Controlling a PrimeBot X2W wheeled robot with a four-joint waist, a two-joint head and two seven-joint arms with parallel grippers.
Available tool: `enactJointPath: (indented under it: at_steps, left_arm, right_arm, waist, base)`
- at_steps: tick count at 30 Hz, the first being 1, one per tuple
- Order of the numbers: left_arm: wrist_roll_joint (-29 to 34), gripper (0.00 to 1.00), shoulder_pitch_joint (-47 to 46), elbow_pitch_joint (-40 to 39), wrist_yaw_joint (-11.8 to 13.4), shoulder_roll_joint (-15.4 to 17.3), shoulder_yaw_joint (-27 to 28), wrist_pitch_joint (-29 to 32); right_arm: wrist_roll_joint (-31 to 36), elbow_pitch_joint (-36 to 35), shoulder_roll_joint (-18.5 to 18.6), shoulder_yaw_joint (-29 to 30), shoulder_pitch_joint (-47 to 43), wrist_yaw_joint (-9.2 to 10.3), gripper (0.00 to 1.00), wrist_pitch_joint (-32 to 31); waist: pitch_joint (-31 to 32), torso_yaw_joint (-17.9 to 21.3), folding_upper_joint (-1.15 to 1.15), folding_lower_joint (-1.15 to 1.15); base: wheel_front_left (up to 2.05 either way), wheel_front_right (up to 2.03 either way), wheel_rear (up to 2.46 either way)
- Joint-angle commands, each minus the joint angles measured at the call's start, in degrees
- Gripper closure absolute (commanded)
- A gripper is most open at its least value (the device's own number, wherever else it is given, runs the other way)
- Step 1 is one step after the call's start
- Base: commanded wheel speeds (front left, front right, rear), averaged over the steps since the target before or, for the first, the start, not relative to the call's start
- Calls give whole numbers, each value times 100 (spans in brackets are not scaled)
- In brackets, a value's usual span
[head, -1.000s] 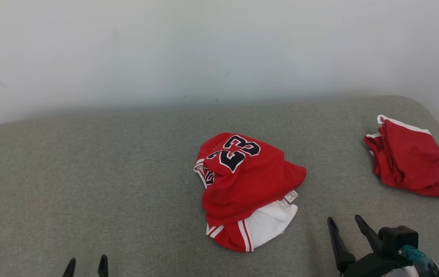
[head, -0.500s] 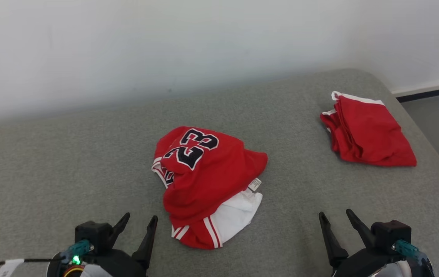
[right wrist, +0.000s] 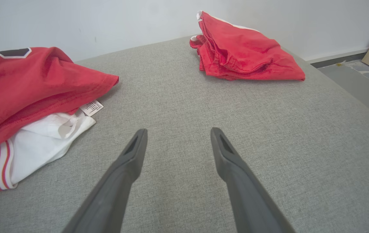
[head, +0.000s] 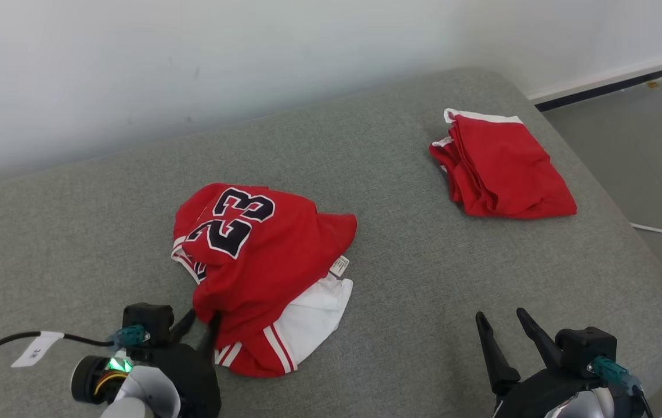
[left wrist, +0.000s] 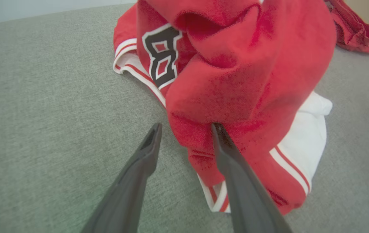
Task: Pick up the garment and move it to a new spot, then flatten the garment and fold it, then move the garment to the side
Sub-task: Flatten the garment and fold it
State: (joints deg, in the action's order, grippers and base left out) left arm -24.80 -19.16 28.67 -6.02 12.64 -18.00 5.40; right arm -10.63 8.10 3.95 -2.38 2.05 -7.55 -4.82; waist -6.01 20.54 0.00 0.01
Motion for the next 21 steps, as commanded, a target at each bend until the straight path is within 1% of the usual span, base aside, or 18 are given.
enactJointPath:
  at_steps: [1, 6, 12, 14, 18, 21]
  left_arm:
    - [-34, 100, -104, 3, -5, -19, 12, -80]
    - [-58, 100, -274, -57, -29, -71, 81, -589]
    - [24, 100, -732, -492, -25, -64, 103, -1095]
    - [109, 100, -957, -725, 23, -18, 126, -1193]
    - [322, 100, -1454, -1330, 259, 123, 274, -1286]
    - [425, 100, -1843, -1796, 363, 244, 315, -1098]
  right_arm:
    - [-40, -7, -28, 23, -10, 11, 0, 43]
    - [-36, 50, -51, 31, -2, 11, 0, 81]
    - [-49, 87, -59, 4, 19, 11, 0, 63]
    - [-42, 92, -62, -6, 14, 11, 0, 53]
    - [-17, 98, -66, 10, -40, 11, 0, 48]
    - [8, 87, -72, 36, -92, 11, 0, 36]
  waist:
    - [-24, 0, 0, -1]
    - [19, -163, 0, -1]
    - [174, -380, 0, -1]
    - [230, -435, 0, -1]
    - [337, -514, 0, -1]
    - [403, -568, 0, -1]
  base:
    - [0, 0, 0]
    - [0, 0, 0]
    - [0, 0, 0]
    - [0, 0, 0]
    - [0, 0, 0]
    - [0, 0, 0]
